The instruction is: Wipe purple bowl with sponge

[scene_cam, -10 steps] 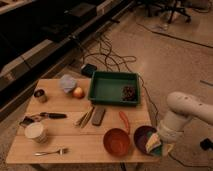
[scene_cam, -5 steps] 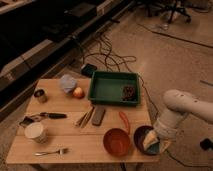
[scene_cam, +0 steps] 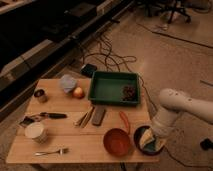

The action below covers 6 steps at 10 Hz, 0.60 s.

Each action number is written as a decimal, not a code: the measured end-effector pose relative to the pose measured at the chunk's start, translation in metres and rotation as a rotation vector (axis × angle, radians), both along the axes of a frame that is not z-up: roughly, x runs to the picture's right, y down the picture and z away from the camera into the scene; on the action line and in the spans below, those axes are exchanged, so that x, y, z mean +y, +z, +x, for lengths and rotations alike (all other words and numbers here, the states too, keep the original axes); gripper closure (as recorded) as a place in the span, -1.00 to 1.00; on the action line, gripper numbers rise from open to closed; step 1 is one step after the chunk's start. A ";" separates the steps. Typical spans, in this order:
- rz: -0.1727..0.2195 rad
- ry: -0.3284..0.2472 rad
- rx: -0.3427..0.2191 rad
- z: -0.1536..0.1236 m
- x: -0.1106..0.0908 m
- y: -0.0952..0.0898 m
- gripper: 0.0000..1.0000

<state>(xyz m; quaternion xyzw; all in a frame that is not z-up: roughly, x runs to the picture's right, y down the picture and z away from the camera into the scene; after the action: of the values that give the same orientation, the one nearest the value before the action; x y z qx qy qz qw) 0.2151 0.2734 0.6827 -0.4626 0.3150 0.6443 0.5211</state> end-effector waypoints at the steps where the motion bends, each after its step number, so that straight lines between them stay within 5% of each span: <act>1: -0.001 -0.006 -0.009 -0.004 0.000 0.001 1.00; 6: -0.006 -0.065 -0.079 -0.040 0.011 -0.005 1.00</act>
<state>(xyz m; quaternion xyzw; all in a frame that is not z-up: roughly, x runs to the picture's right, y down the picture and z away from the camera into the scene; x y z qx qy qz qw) 0.1749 0.2848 0.6773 -0.4786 0.3111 0.6074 0.5525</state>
